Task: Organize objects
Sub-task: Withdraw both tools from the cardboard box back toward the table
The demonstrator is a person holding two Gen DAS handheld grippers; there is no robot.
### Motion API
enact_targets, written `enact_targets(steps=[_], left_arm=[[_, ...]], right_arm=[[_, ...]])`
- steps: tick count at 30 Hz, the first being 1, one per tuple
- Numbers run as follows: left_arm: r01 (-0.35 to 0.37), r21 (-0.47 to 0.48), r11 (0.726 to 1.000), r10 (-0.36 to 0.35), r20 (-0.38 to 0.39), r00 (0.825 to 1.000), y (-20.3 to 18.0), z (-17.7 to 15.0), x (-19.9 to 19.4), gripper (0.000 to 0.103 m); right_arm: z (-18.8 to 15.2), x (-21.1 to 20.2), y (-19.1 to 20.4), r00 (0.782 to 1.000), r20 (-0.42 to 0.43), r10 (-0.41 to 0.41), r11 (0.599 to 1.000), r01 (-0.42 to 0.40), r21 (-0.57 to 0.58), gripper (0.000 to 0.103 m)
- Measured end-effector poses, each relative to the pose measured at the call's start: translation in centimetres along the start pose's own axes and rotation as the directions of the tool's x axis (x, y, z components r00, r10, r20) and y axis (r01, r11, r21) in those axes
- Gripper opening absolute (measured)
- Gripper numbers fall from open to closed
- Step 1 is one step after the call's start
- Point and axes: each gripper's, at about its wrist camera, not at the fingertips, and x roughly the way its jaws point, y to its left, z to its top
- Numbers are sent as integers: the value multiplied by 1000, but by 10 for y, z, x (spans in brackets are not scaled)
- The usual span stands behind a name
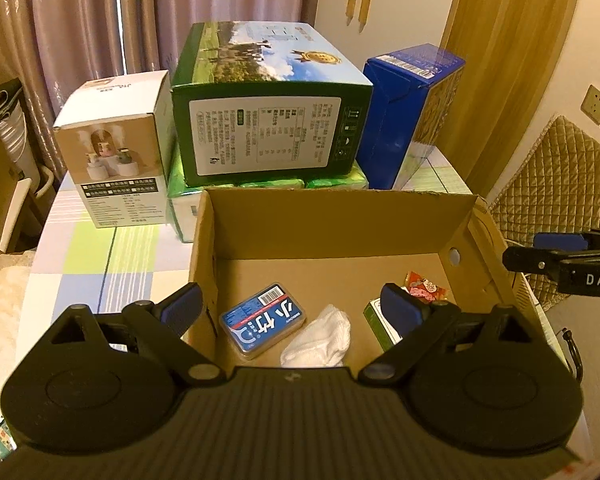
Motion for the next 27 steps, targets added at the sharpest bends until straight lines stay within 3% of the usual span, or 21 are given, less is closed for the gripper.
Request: enact_targets(steps=[17,27], left_arm=[[-6,-50,999,8,32,999,-15,-24,-81,96],[6,-72,997,0,79,997,-30,-72,-145,102]], right_arm=[[-24,-78,16,999,15,42,999,-42,11,71],[-57,-140,30,997,60,52,999,-53,11,84]])
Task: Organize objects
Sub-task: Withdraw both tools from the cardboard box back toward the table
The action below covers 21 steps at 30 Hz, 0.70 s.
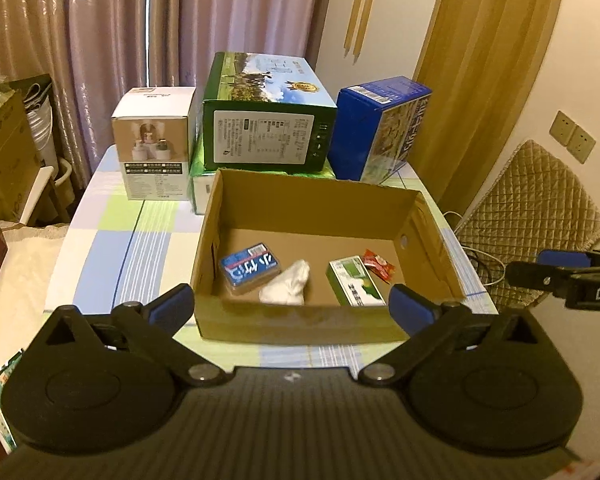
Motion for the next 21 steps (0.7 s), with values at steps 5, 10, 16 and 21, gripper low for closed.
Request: enact_targets(steps=[5,10,16,21], left_arm=[[2,-30,1000,-2,24,1000,1,-32,-34,102],[-1,-60,998,3,35,999,4,-67,-59,102],[-15,-57,998,16,29,999,0,-108,-77,102],[-26,-64,998,28,27,999,-3,-138,-85,102]], right_arm=[[-30,-31,9,999,22,30,1000,-30,6,96],[-70,-47,14,1000,7,29,999,-29,16,98],[-123,-64,6,1000,1,17,990,-17,140,100],[-155,-77,4,1000,5,-3,985,3,173,101]])
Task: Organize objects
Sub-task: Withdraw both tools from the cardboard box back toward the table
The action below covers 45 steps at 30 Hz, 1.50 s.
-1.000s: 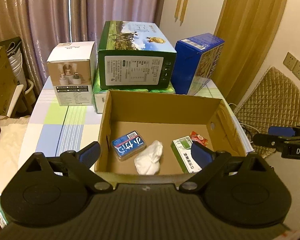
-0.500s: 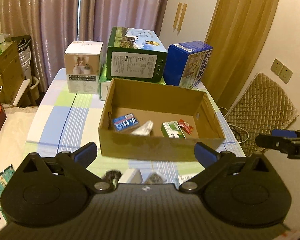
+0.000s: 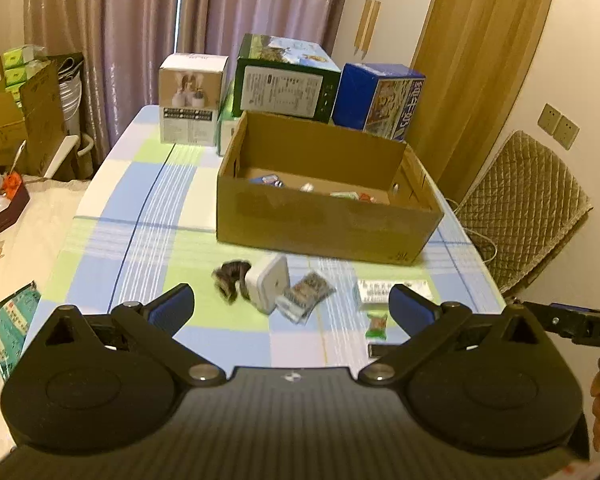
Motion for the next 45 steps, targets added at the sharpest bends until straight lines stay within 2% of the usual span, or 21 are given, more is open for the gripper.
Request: enact_targets(steps=[8,13,28,45], left_arm=[[-30,-34,999,29,-33,999,0,-42,3,102],[-37,-37,999,34,-65,997,1,-58,10,102],[-58,-32,998,55,-87,995,1,-69,26,102],[-61,-15,998,58,-151,987,3,-85,58,102]], right_arm=[[-44,-7,-3,999,-11,-47,999,47,11,101],[-62,-5,-11,998,-33,-60,997,61,38,101],[-72,8,-9,997,-26,-76,997,77,31,101],[-83,43,-7,994,-71,-87,996,89,18,101]])
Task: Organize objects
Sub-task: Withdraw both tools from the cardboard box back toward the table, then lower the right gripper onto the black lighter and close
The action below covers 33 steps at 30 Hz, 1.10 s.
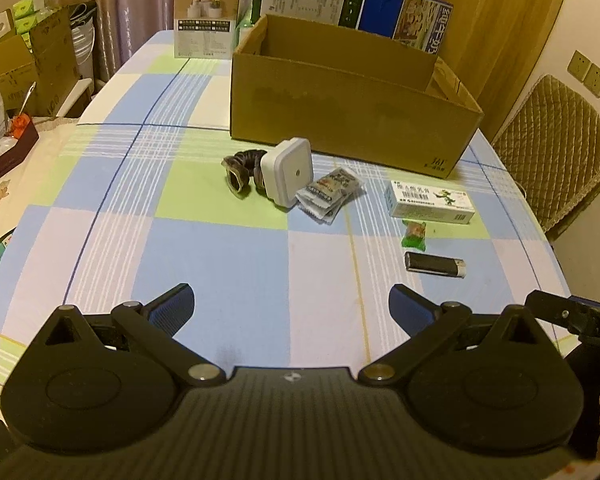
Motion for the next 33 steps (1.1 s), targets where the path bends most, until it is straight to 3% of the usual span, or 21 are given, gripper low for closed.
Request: enact_targets(steps=[14,33], left_arm=[[-2,19,1000,3,-43,999,1,-3,33,102],[-26,30,999,27,-52,998,6,16,75,102]], right_arm=[[-2,33,2,999,-35,-16,1000,15,-17,101],[-2,91,14,999,4,-34,999,34,-30,101]])
